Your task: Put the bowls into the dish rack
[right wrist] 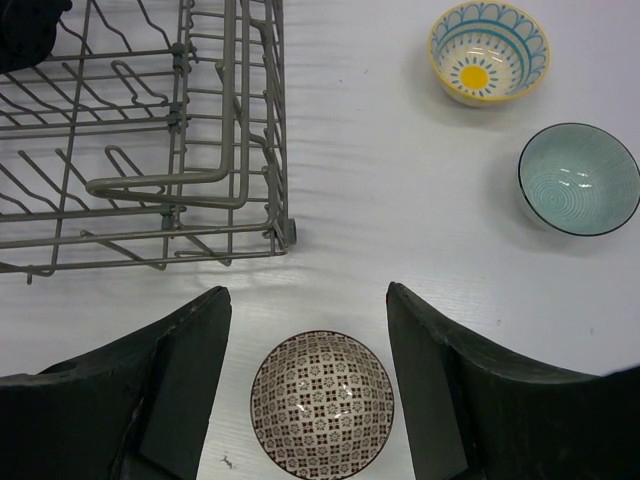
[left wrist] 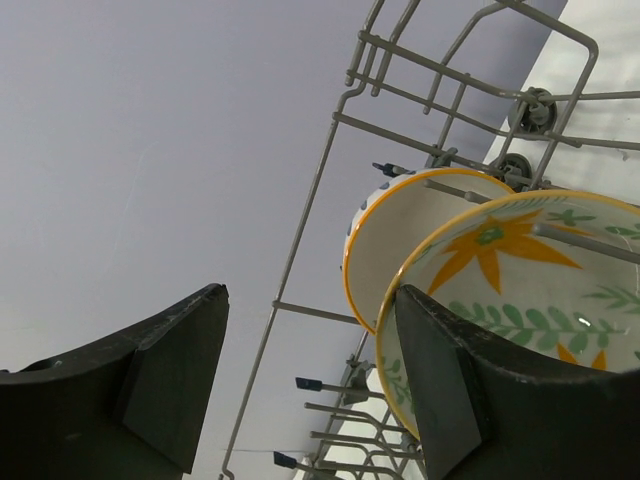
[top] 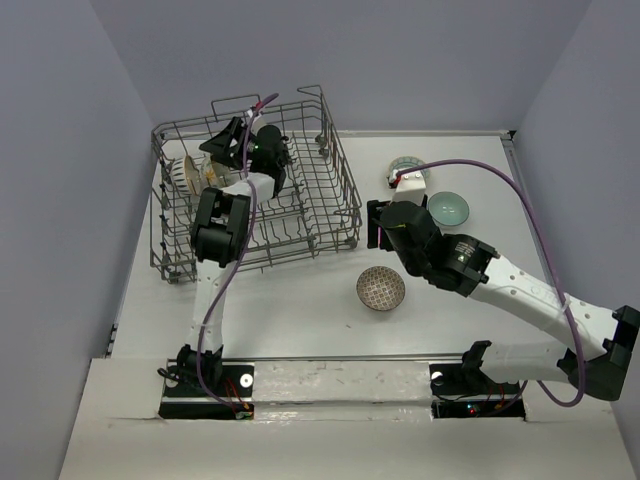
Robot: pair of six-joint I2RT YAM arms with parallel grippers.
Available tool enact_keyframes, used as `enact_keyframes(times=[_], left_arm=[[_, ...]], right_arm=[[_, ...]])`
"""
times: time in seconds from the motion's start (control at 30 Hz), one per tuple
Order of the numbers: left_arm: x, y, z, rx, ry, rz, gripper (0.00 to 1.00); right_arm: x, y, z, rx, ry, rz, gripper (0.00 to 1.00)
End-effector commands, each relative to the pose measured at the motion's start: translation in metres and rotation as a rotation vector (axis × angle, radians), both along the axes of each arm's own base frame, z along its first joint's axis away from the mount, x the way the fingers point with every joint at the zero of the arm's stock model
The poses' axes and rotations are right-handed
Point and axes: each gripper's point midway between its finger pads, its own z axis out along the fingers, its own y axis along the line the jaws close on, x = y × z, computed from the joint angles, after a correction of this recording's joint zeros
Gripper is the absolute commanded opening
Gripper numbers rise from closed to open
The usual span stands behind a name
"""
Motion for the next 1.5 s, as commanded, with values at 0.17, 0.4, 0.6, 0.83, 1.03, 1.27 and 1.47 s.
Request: enact_keyframes(times=[0.17, 0.4, 0.6, 0.83, 1.03, 1.27, 1.47], left_arm=[[-0.019, -0.008, 0.088, -0.069, -0.211, -0.046, 0.81], [-0.026, -0.023, 0.104, -0.095, -0.265, -0.085, 0.84], [-0.038, -0.047, 0.152, -0.204, -0.389, -0.2, 0.86], [-0.042, -0.116, 0.218, -0.899, -0.566, -0.719, 0.87], [-0.112, -0.15, 0.243, -1.186, -0.634, -0.958, 0.89], [-0.181, -0.146, 0.209, -1.313, -0.619, -1.025, 0.9], [-0.206, -0.14, 0.175, -1.347, -0.612, -1.035, 0.91]], right_arm=[[0.007, 0.0, 0.018, 0.024, -0.058, -0.033, 0.69], [0.008, -0.006, 0.022, 0.018, -0.07, -0.061, 0.69], [0.01, -0.011, 0.028, 0.017, -0.088, -0.096, 0.7], [0.04, -0.032, 0.016, 0.076, -0.03, -0.175, 0.72], [0.077, -0.09, -0.006, 0.184, 0.051, -0.313, 0.72], [0.127, -0.151, -0.042, 0.276, 0.14, -0.48, 0.72], [0.187, -0.176, -0.053, 0.305, 0.147, -0.566, 0.71]])
